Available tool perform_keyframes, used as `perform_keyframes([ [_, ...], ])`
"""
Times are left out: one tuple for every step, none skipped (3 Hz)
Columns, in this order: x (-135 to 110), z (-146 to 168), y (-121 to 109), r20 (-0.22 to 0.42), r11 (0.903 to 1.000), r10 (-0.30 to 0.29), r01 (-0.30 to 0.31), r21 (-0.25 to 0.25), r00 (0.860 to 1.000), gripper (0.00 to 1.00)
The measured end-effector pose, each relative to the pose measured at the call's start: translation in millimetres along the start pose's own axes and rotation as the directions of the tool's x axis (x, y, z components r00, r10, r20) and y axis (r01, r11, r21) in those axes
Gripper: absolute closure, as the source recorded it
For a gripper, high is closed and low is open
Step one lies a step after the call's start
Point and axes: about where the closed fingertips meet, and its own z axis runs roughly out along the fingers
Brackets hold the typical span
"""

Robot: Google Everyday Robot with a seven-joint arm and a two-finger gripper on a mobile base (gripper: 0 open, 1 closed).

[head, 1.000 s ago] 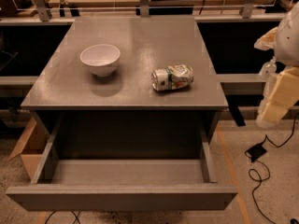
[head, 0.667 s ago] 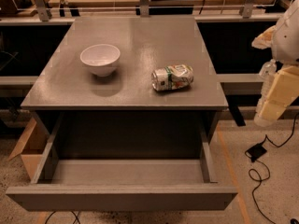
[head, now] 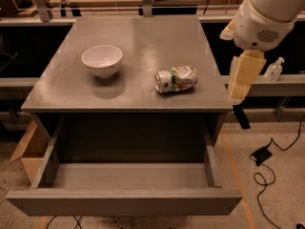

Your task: Place 7up can into top drawer

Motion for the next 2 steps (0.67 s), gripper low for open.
perform_keyframes([
  [-21.6, 25.6, -32.0, -0.013, 0.9989, -0.045, 0.045, -0.013, 0.999, 0.0],
  [-39.7, 56.8, -55.3, -0.028, 0.9963, -0.075, 0.074, -0.044, 0.997, 0.0],
])
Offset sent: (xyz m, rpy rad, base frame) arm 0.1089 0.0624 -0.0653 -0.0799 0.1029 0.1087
